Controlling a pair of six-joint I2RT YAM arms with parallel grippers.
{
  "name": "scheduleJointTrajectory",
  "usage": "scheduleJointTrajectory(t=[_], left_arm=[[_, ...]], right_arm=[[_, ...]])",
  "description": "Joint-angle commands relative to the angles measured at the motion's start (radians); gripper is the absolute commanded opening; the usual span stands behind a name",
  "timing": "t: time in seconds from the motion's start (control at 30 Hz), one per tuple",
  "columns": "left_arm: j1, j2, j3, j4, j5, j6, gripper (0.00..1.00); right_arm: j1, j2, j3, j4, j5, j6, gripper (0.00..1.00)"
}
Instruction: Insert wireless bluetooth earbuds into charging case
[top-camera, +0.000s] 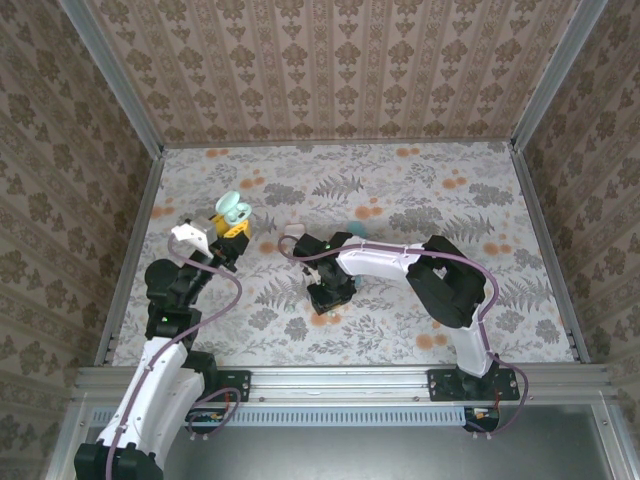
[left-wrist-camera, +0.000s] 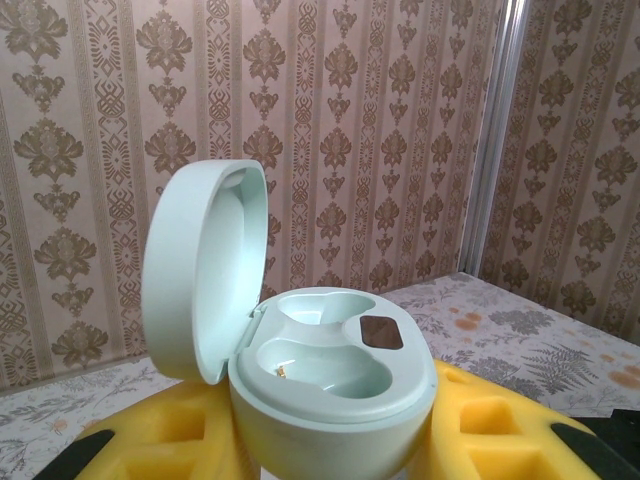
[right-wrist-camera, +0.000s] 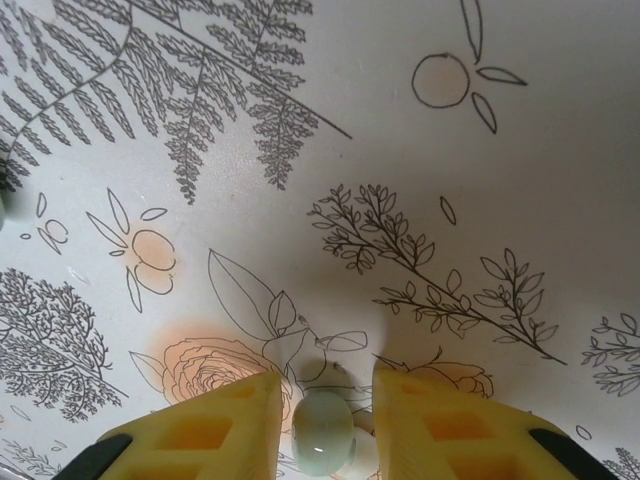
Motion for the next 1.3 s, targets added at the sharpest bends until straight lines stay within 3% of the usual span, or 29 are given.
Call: scheduleJointTrajectory(t=[0.0, 0.4, 0.63, 1.27], left_arm=[[-0.007, -0.005, 0.042, 0.023, 0.004, -0.016, 0.28], [-0.014, 0.009, 0.05, 0.02, 0.007, -0.015, 0.28], [-0.033, 0.078, 0.063, 0.042, 0.011, -0.008, 0.28], [-0.272, 0.328, 0.138, 0.124, 0.039, 0.064, 0.28]], right_arm=[[0.008, -0.001, 0.006, -0.053, 0.022, 0.009, 0.32], [0.008, 0.01, 0.013, -0.044, 0.022, 0.008, 0.24], [-0.017, -0.092, 0.007, -0.018, -0.025, 0.019, 0.24], [-0.373, -0.53, -0.072, 0.205, -0.408, 0.166, 0.24]])
